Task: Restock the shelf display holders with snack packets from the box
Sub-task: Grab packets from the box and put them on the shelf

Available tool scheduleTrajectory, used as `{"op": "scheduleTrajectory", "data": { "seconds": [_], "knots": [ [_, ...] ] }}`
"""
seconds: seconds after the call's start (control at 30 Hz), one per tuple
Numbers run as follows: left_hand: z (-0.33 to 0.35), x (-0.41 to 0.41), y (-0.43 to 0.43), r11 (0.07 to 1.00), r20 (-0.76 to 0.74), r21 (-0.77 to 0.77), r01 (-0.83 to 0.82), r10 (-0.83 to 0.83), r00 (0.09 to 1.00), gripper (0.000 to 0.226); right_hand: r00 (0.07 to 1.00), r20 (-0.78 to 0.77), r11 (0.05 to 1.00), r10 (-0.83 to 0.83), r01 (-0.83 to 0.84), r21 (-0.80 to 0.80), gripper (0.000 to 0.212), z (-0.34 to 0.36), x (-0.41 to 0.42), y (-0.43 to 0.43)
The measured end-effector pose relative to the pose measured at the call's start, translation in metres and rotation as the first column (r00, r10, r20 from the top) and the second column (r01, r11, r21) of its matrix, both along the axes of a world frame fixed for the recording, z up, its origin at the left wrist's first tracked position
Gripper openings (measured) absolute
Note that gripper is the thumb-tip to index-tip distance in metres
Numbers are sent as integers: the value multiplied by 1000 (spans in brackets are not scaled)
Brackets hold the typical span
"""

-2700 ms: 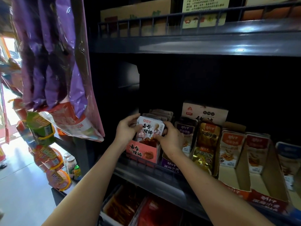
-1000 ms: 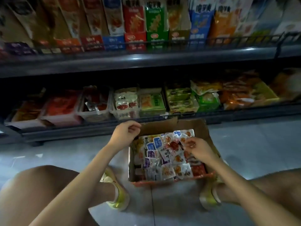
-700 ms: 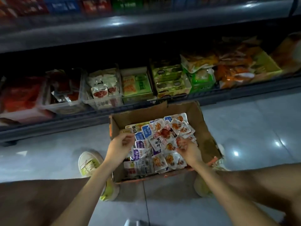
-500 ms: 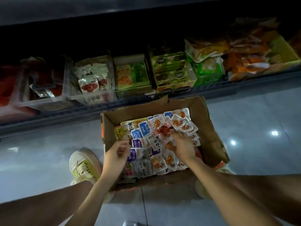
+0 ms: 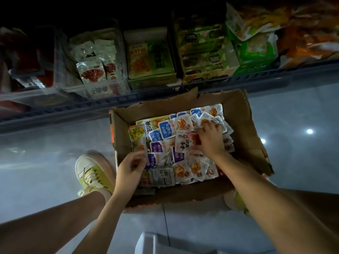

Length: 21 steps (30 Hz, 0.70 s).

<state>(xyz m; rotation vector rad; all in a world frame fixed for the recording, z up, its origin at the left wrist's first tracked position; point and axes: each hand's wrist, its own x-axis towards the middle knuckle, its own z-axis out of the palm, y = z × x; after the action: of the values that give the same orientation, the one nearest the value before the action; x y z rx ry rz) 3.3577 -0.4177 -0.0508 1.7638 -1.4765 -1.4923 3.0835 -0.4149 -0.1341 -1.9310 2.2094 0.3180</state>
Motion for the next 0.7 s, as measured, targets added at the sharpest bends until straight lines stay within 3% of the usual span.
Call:
{"op": "scheduleTrajectory", "data": {
  "seconds": [0.07, 0.1, 0.17, 0.23, 0.3, 0.33, 0.4, 0.47, 0.6, 0.7],
  "knots": [
    [0, -2, 1, 1000, 18, 10, 12, -12, 1000, 22, 944, 256, 970, -208, 232, -70, 57, 11, -6, 17],
    [0, -3, 1, 1000, 26, 8, 14, -14, 1000, 21, 841, 430, 920, -328, 388, -57, 42, 17, -10, 24],
    [3, -7, 1, 1000, 28, 28, 0, 0, 1000, 19, 563, 652, 778, -508, 624, 68, 23, 31, -13, 38],
    [7, -13, 3, 997, 17, 78, -19, 17, 1000, 18, 247, 788, 625, -564, 752, 211, 18, 46, -10, 51],
    [11, -20, 5, 986, -23, 165, -26, 31, 999, 14, -114, 815, 506, -569, 732, 456, 19, 63, 5, 61],
    [15, -23, 6, 971, -69, 237, -33, 51, 996, 9, -214, 778, 477, -591, 685, 551, 24, 70, 15, 64],
    [21, -29, 8, 925, -199, 380, -31, 114, 973, 21, -230, 721, 494, -654, 592, 637, 28, 82, 38, 66],
    [25, -33, 11, 899, -293, 435, -46, 189, 937, 38, -219, 709, 547, -670, 500, 671, 16, 92, 64, 65],
    [40, -31, 11, 968, -262, 226, -111, 170, 950, 28, -200, 741, 621, -641, 432, 654, 14, 105, 98, 62],
    [61, -21, 1, 977, -258, 171, -124, 166, 952, 28, -168, 821, 711, -546, 426, 560, 14, 130, 102, 50]
  ]
}}
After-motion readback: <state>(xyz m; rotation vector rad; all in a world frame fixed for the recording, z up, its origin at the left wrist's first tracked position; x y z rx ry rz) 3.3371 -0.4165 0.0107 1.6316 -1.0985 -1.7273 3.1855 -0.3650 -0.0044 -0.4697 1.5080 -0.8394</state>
